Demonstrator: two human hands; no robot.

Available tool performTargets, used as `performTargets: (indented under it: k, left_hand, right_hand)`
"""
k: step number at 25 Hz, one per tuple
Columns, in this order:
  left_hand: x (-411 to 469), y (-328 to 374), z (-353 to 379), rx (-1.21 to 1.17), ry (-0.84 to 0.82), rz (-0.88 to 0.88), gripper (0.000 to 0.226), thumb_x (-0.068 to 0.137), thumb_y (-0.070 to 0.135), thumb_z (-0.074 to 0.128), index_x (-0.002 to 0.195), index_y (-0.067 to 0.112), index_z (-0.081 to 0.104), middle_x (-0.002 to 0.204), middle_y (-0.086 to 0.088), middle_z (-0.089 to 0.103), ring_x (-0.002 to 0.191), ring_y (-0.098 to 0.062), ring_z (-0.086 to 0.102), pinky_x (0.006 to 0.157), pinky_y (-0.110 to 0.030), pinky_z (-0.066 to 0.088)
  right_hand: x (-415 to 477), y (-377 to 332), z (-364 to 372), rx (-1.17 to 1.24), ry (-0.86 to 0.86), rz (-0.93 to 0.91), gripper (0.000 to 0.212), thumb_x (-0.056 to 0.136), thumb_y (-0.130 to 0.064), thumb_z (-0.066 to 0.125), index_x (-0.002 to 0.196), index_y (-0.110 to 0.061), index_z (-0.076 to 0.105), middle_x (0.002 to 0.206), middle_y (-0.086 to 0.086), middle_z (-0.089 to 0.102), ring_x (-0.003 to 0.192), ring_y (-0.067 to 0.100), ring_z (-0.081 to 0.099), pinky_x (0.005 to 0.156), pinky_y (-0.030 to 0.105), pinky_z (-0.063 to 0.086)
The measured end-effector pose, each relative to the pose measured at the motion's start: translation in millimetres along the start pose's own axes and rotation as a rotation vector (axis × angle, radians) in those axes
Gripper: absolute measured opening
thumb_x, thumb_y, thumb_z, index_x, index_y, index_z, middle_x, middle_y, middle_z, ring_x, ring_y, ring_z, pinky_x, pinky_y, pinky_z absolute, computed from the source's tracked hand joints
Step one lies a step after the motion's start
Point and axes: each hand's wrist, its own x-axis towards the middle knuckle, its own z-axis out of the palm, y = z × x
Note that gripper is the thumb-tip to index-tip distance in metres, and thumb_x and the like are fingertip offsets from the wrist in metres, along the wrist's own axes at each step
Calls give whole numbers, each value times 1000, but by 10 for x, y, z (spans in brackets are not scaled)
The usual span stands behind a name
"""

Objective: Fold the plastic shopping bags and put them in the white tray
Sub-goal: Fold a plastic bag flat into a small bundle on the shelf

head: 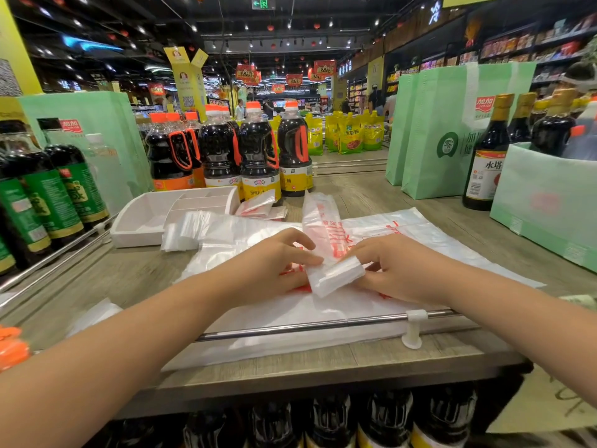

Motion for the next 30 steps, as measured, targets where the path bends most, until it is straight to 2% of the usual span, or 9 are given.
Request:
performTargets:
  k: [3,6,9,11,15,19,22,26,30]
  left_hand:
    - [20,32,-12,-45,-7,-3,30,93,30,67,122,27,72,124,11,60,97,-4,60,84,-9,43]
    - [19,26,-27,-154,-13,-46,23,93,33,67,115,30,74,113,16,69,100,-8,64,87,-19,48]
    - [23,22,-12,-274,2,-131,17,89,31,74,106,30,74,101,15,72,94,-3,64,84,-21,51]
    - [56,27,26,-249,29,-156,17,88,34,74,103,26,74,95,11,72,86,-1,62,78,-21,51]
    - [116,69,44,-357,51,-238,14,95,33,66,102,24,74,93,8,74,84,-5,67,80,-25,53]
    - [144,84,32,-343,-52,-356,27,98,42,57,96,21,75,88,1,73,78,-17,63,79,-31,49]
    - [171,95,48,-382,-93,-431,36,101,45,50,86,20,70,67,10,61,64,-8,51,64,-25,38]
    - [228,80,86,-363,9,-452,27,100,45,52,98,21,64,81,6,70,67,-6,58,63,-24,42]
    - [278,44,138,-346,52,-465,20,96,41,59,103,23,58,75,10,71,62,0,61,66,-25,45]
  right_hand:
    - [-16,7,-25,129,30,88,17,94,-31,64,100,-44,75,89,-24,72,79,0,63,71,20,49]
    - [12,12,-29,192,21,130,16,95,-42,62,105,-47,73,93,-20,74,90,10,69,87,32,55]
    - [40,2,-49,238,28,175,17,98,-42,57,104,-45,72,92,-24,73,90,-2,67,90,25,51]
    - [62,-13,-53,259,30,205,19,101,-40,53,104,-39,71,90,-21,73,84,-5,65,84,20,49]
    - [126,-63,-50,369,36,311,27,103,-42,47,107,-24,67,90,2,73,53,-6,55,52,10,40]
    - [191,-40,-56,244,-34,439,40,98,-56,49,95,-21,69,66,-4,59,53,8,48,55,22,36]
    - [260,-8,-38,158,-48,474,46,97,-57,51,74,-18,60,50,-9,47,45,7,40,56,28,32]
    - [343,-36,0,186,-8,484,45,99,-51,50,68,-19,57,57,-8,59,38,5,43,49,23,35]
    - [394,-32,50,73,4,503,38,97,-43,53,69,-19,59,59,-3,56,53,14,50,50,25,35]
